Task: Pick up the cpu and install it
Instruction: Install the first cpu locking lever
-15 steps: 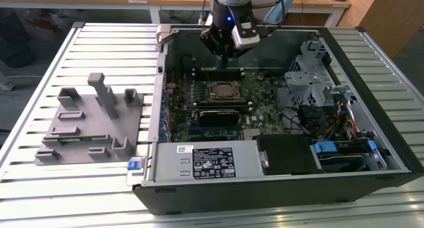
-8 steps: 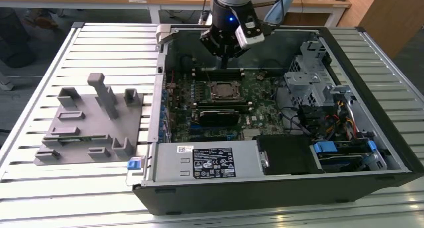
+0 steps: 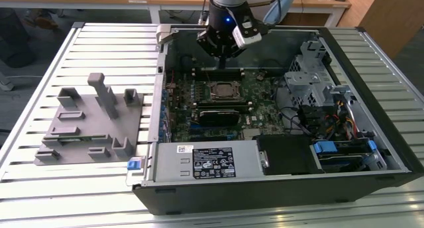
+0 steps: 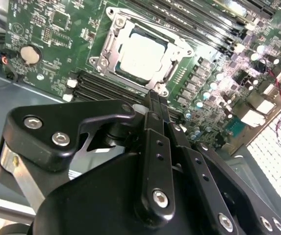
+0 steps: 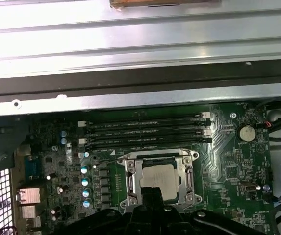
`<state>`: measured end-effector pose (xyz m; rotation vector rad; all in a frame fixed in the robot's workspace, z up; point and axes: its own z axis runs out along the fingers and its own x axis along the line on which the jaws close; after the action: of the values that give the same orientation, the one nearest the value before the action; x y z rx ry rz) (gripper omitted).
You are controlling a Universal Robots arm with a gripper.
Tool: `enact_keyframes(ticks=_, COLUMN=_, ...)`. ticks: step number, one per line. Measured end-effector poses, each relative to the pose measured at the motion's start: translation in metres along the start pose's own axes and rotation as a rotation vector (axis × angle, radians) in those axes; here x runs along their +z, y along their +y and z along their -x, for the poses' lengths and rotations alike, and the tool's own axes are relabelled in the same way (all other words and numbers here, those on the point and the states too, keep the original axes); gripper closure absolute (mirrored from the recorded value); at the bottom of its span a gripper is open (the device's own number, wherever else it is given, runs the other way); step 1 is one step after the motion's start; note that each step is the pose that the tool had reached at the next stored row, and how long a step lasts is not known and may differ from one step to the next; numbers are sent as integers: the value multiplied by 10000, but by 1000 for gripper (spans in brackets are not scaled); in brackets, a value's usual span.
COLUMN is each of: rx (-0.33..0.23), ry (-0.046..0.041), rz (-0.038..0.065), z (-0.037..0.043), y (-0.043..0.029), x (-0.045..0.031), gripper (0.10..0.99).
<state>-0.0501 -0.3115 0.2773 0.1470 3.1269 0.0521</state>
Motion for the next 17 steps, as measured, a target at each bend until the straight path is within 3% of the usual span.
enact_keyframes(ticks=5, rx=-149, ry=-19, rz=39, z=-75, y=-8, x=13, gripper=980)
enact_keyframes(ticks=9, rx=-672, ry=0, rz=54, z=-92, y=-10, x=34, gripper=980)
enact_keyframes(ticks=17, rx=-680, ry=-173, rz=65, z=-374, y=-38, x=76, gripper=980)
